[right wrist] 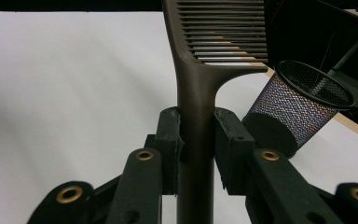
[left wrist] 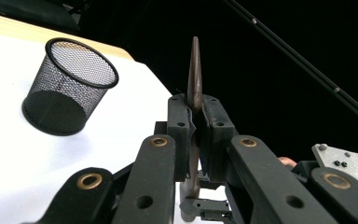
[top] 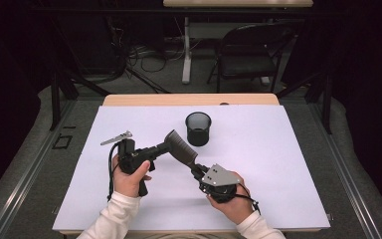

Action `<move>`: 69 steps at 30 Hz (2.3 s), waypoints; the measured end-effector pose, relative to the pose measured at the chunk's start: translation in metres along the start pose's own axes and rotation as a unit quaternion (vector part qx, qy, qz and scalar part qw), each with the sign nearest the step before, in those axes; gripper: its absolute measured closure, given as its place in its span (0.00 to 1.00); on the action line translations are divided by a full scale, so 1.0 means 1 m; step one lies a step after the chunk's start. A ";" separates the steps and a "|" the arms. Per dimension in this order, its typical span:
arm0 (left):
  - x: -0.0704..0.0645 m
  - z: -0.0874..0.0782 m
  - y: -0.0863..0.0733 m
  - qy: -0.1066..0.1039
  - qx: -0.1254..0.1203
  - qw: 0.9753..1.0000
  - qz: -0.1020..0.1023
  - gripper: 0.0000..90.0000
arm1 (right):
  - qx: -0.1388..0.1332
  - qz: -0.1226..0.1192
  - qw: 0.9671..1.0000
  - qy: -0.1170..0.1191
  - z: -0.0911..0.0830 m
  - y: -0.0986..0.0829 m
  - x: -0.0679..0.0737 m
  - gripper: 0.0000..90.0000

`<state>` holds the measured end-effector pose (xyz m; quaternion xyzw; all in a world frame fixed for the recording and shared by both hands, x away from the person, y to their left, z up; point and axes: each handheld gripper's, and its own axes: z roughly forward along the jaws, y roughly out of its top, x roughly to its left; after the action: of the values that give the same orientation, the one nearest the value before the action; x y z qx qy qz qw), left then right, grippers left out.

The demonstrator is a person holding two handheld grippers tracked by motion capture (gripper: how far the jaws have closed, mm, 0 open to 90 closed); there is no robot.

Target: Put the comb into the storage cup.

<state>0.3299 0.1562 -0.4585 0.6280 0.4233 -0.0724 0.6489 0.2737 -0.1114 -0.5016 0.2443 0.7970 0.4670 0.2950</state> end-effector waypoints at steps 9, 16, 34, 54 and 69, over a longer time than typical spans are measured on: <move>0.000 0.000 -0.001 0.001 -0.006 1.000 -0.014 0.94 | 0.000 0.000 1.000 0.000 0.000 0.000 0.000 0.81; -0.002 0.000 -0.002 0.010 -0.009 1.000 -0.016 0.94 | -0.001 0.002 1.000 0.002 0.000 0.000 0.000 0.81; -0.004 0.000 -0.004 0.022 -0.012 0.999 -0.028 0.94 | 0.004 0.011 1.000 0.012 0.001 0.000 0.000 0.81; -0.001 0.001 -0.006 0.022 -0.017 0.999 -0.041 0.94 | 0.004 0.019 1.000 0.015 0.004 -0.002 0.000 0.80; 0.007 0.000 -0.007 0.029 -0.024 0.998 -0.046 0.94 | 0.009 0.023 1.000 0.014 0.007 -0.003 0.000 0.66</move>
<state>0.3300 0.1575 -0.4679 0.5942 0.4719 -0.0738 0.6472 0.2784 -0.1087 -0.5069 0.2587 0.7997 0.4694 0.2706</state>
